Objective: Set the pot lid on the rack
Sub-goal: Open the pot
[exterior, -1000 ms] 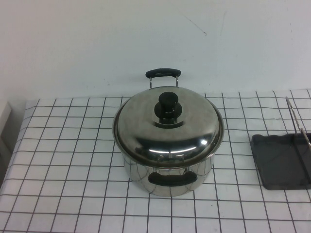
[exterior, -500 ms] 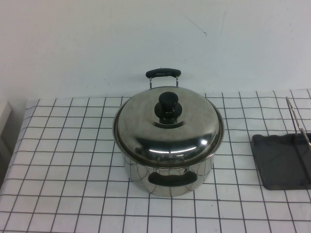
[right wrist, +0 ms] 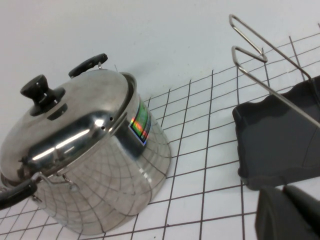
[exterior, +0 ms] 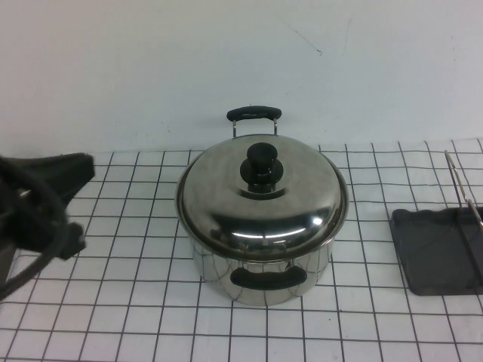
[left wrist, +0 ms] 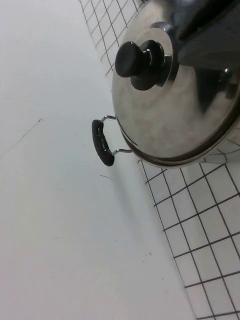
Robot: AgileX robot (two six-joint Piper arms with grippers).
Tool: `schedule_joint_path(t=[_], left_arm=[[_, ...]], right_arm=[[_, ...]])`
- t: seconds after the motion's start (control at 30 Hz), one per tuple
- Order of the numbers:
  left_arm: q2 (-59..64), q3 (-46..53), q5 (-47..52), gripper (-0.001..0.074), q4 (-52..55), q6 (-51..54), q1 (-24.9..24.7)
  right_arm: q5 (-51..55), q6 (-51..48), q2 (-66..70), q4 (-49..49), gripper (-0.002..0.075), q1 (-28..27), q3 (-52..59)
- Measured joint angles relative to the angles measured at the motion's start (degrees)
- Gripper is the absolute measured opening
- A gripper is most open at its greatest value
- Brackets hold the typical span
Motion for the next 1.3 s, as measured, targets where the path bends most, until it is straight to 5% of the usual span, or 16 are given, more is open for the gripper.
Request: schedule_joint_path(t=[0.3,0.4,0.57,0.7,0.8,1.07,1.3], left_arm=[[16.91,-6.29,-26.71,-0.0003,-15.8,20.59,-26.74],[22.66,-10.05,-34.64,0.0,-19.55,23.72,-31.6],[30.44,-16.54,-32.52,0.0151,-21.18,24.13,-32.74],[35.66,-21.26,-27.93,0.0457,-21.18,24.13,-33.11],[38.47,-24.2,-27.78,0.0574,-21.18,24.13,-33.11],[46.21,-28.77,-29.13,0.0585,-21.18,24.13,-33.11],[49.68,-29.53,-30.38,0.0475,-21.18,24.26,-33.11]], right_arm=[[-0.03,-0.73,0.0,0.0,-0.0002,0.0,0.0],[-0.03,-0.77,0.0,0.0,-0.0002,0.0,0.0],[-0.03,-0.77,0.0,0.0,-0.0002,0.0,0.0],[-0.03,-0.77,0.0,0.0,-0.0002,0.0,0.0],[0.24,-0.77,0.0,0.0,-0.0002,0.0,0.0],[0.79,-0.77,0.0,0.0,-0.0002,0.0,0.0],[0.97,-0.77,0.0,0.0,-0.0002,0.0,0.0]])
